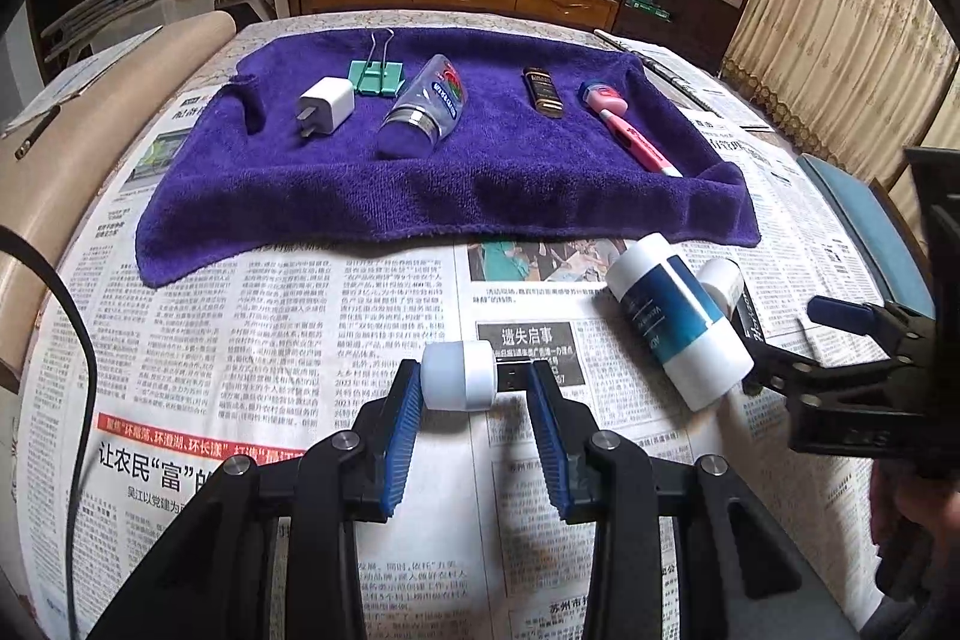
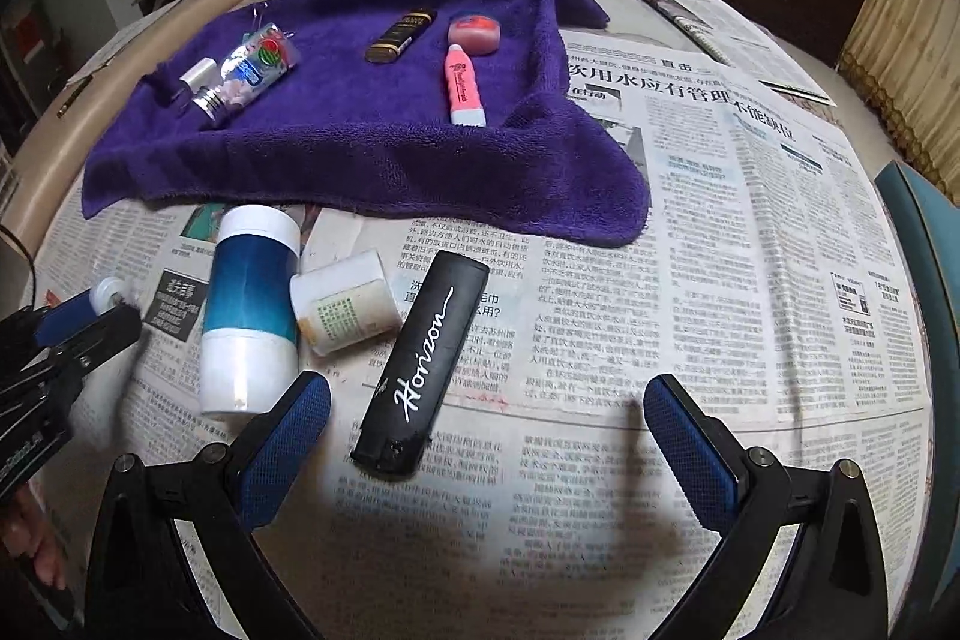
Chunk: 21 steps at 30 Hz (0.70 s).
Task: Organize rigid objects
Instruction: 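Grasp the small white cap with the left tool while the right tool grasps the black Horizon case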
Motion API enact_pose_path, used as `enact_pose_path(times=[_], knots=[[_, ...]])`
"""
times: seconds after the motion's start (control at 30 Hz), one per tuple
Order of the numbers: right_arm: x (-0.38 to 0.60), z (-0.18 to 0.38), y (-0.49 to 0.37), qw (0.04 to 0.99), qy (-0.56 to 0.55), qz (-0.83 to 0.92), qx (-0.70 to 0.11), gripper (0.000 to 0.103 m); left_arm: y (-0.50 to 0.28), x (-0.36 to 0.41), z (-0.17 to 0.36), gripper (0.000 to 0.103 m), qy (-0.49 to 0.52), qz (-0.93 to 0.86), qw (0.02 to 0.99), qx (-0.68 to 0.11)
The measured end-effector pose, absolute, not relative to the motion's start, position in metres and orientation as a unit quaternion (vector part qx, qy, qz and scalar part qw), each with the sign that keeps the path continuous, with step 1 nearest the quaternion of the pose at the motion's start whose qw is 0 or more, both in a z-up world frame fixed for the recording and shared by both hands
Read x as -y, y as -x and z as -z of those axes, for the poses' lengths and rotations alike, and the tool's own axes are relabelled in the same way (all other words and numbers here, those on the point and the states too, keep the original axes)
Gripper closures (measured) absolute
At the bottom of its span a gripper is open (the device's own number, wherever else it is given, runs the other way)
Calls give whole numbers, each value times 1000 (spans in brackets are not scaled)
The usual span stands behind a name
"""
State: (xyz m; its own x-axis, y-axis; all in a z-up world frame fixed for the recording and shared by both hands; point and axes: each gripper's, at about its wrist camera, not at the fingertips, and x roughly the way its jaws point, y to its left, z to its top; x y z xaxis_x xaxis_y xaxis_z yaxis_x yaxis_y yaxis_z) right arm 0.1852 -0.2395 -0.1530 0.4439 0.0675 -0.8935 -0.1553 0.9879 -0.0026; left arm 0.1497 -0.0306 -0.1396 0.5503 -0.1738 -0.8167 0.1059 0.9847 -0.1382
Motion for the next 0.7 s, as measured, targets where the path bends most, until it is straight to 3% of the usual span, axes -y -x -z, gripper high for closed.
enact_pose_path(times=[0.17, 0.27, 0.37, 0.4, 0.43, 0.7], knots=[[242, 160, -189, 856, 28, -54, -513, 1, -147, 25, 139, 69, 49, 84, 879, -467], [244, 159, -188, 867, 25, -50, -496, 15, -145, 23, 138, 69, 53, 87, 878, -467], [244, 153, -186, 873, 28, -57, -483, 57, -144, 23, 141, 69, 53, 90, 876, -471], [243, 152, -184, 875, 31, -59, -480, 76, -144, 22, 143, 69, 53, 90, 875, -473], [241, 151, -183, 874, 34, -64, -481, 80, -144, 22, 143, 69, 53, 90, 875, -473], [249, 143, -180, 865, 21, -83, -494, 81, -145, 13, 140, 69, 55, 90, 878, -467]])
